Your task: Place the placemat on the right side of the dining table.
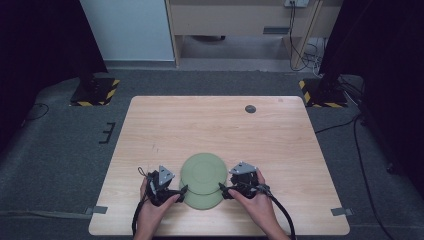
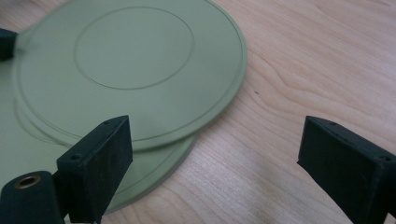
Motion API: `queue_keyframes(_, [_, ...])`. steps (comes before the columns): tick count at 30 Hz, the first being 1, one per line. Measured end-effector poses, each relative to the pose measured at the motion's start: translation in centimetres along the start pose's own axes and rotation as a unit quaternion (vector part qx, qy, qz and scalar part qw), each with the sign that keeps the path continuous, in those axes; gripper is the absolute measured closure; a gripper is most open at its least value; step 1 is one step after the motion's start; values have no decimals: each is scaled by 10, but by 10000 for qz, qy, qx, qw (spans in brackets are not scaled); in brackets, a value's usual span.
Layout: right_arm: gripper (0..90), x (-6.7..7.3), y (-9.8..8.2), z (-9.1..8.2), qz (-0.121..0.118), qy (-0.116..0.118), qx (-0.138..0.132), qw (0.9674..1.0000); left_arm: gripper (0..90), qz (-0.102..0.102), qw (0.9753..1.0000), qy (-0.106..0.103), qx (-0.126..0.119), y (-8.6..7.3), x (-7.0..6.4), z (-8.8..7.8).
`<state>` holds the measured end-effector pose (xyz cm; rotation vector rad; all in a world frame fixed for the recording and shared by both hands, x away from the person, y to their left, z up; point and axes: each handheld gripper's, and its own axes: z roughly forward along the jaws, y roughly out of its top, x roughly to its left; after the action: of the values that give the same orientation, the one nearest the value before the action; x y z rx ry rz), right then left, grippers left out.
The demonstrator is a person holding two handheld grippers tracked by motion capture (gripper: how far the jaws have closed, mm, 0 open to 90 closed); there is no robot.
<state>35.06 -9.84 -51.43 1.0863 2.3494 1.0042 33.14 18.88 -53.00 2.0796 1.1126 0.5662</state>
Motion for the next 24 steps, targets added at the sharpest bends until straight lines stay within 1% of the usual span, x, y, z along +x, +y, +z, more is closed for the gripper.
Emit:
queue_keyframes(1, [101,0,2,-1,-18,79,17,10000,29,22,10000,-23,-2,0,0,0])
queue_keyframes(2, [101,0,2,-1,-18,79,17,10000,29,22,10000,-23,-2,0,0,0])
queue_keyframes(3, [88,0,6,-2,-181,180,162,9995,28,38,10000,-51,-4,0,-1,0])
queue_keyframes(4, [88,0,6,-2,-181,180,162,9995,28,38,10000,-51,-4,0,-1,0])
queue_keyframes(5, [101,-2,12,-3,-260,240,234,9991,27,42,10000,-64,-4,0,-1,0])
queue_keyframes(6, [96,-5,17,-4,-281,293,268,9988,26,54,10000,-67,5,0,-1,0])
queue_keyframes(9, [101,-15,30,-5,-172,477,317,9982,25,67,9999,-85,-17,0,-2,1])
queue_keyframes(10, [101,-15,30,-5,-172,477,317,9982,25,78,9999,-89,-18,0,-2,1])
queue_keyframes(12, [120,-22,40,-4,-111,612,409,9972,25,95,9999,-110,-27,0,-3,1])
queue_keyframes(13, [123,-29,49,-2,-76,697,432,9966,25,105,9999,-121,-34,1,-4,1])
queue_keyframes(14, [123,-29,49,-2,-76,697,432,9966,24,105,9999,-121,-34,1,-4,1])
queue_keyframes(16, [135,-34,56,3,-43,743,481,9961,24,123,9998,-119,-30,1,-5,2])
queue_keyframes(17, [164,-37,63,9,0,786,594,9951,24,124,9998,-128,-33,1,-6,2])
queue_keyframes(18, [164,-37,63,9,0,786,594,9951,24,125,9998,-134,-29,1,-6,2])
queue_keyframes(19, [167,-38,65,12,-37,833,603,9947,24,140,9998,-128,-21,1,-7,1])
queue_keyframes(20, [205,-39,70,18,-68,860,711,9937,25,166,9998,-137,-35,2,-9,2])
queue_keyframes(22, [220,-40,72,21,-103,867,733,9935,24,167,9998,-135,-33,2,-9,2])
queue_keyframes(23, [254,-41,74,28,29,982,776,9921,17,168,9998,-126,-22,2,-9,2])
queue_keyframes(24, [254,-41,74,28,29,982,776,9921,17,159,9998,-130,-16,3,-9,3])
